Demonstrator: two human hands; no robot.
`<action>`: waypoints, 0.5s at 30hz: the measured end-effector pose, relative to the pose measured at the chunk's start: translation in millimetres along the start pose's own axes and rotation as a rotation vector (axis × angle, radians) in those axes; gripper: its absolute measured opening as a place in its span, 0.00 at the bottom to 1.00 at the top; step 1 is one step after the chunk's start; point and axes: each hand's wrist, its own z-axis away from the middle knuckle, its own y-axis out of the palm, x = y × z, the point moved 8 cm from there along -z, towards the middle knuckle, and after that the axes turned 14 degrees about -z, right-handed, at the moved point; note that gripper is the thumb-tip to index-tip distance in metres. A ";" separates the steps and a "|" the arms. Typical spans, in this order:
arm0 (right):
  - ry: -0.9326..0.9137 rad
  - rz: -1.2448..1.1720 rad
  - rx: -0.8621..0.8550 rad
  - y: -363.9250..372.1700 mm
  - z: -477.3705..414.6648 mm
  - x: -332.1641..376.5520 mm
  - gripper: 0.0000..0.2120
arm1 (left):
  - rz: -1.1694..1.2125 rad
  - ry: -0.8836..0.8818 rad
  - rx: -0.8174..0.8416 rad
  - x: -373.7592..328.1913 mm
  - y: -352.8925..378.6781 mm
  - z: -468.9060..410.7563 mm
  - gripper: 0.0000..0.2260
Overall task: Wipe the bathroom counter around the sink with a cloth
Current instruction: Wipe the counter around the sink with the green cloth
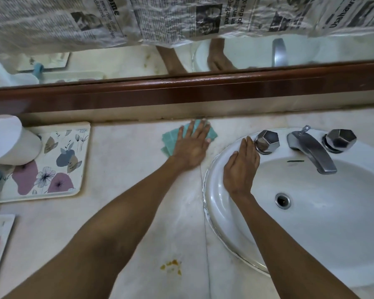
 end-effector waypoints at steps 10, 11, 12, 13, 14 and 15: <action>0.015 0.092 0.102 1.0 2.3 5.9 0.24 | -0.040 0.338 0.037 33.7 9.9 73.3 0.24; 0.014 0.111 0.123 2.1 2.7 5.8 0.25 | -0.022 0.262 0.031 36.3 4.3 57.6 0.24; 0.016 0.132 0.141 3.6 2.5 5.2 0.26 | 0.002 0.191 0.033 35.8 0.5 42.7 0.24; 0.020 0.151 0.161 5.0 2.6 5.0 0.27 | 0.026 0.131 0.034 32.8 -0.8 33.2 0.24; 0.028 0.166 0.180 6.4 2.9 5.0 0.29 | 0.040 0.092 0.033 27.3 -0.3 30.9 0.24; 0.041 0.176 0.197 7.4 3.2 4.8 0.31 | 0.040 0.084 0.028 20.4 2.3 35.2 0.24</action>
